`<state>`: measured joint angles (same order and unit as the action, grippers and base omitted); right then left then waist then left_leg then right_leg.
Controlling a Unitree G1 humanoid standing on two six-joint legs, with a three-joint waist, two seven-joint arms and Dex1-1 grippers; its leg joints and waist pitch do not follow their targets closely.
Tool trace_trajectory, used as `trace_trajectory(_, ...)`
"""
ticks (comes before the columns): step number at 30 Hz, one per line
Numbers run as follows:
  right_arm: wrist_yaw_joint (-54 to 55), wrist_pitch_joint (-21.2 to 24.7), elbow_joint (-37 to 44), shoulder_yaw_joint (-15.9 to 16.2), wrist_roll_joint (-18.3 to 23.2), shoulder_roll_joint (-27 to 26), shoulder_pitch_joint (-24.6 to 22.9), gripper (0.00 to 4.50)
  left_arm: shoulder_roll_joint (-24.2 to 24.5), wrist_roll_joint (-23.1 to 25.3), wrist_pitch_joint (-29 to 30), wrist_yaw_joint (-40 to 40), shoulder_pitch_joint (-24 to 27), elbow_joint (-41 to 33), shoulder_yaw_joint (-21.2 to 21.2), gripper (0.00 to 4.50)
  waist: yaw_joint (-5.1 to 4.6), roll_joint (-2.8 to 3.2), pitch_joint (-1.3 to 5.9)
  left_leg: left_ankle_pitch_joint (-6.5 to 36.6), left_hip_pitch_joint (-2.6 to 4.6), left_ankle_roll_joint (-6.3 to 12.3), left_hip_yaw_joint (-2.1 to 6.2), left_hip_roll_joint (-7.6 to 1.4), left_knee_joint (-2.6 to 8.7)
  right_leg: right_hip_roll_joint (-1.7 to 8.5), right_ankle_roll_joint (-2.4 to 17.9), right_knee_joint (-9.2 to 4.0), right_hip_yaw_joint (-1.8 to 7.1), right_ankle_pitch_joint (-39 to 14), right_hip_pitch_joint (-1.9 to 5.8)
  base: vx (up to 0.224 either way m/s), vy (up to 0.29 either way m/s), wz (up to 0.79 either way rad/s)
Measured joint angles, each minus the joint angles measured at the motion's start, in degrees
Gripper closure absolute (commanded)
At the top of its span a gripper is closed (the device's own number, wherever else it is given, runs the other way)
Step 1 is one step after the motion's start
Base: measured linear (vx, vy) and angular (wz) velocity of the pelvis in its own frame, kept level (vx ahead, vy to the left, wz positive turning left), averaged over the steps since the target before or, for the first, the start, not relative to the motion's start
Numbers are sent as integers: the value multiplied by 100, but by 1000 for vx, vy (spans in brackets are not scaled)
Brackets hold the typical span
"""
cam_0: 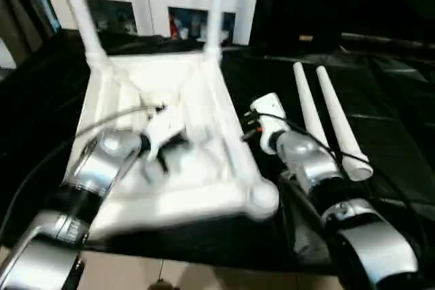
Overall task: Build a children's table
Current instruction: Rotate table base
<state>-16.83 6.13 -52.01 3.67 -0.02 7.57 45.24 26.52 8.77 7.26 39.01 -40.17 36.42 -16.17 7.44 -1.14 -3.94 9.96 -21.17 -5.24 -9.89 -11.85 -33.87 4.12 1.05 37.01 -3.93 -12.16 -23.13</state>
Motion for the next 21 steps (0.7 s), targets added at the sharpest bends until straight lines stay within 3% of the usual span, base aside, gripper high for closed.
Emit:
trace_trajectory(5,567,687,631,-221,-161,225,11,443,-57,433,-562,-1102,-417,1095,-6,450,-26,22,3,1,-3,1,2,1,-1,-4,-1,-5,0,0,1,0,0,0)
trace_trajectory(12,397,1611,1464,-458,49,599,8,443,92,711,-967,-1627,-426,1466,-20,450,-22,32,-4,1,-3,2,4,0,-1,-3,-1,-4,-1,-1,1,0,0,0)
trace_trajectory(13,384,1682,1574,-468,49,657,1,443,105,614,-1001,-1590,-422,1429,90,450,-19,32,-4,1,-5,1,4,0,-1,-3,0,-5,-1,-1,1,0,0,0)
trace_trajectory(15,287,2018,1959,-503,64,795,-92,427,0,-13,-1061,-1092,-321,1094,564,450,21,30,-4,2,-5,3,3,1,-1,-1,1,-6,0,-1,1,0,0,0)
trace_trajectory(17,122,2374,2282,-485,59,917,-195,416,-117,-587,-1012,-401,-169,550,752,450,80,26,-3,3,-4,6,-1,2,-2,1,2,-6,1,-2,1,0,0,0)
trace_trajectory(21,-247,3100,2666,-326,90,1250,-403,374,6,-1654,-267,1157,631,-1286,498,450,94,27,-3,9,-1,14,-10,2,-2,7,6,-4,2,-6,1,0,0,0)
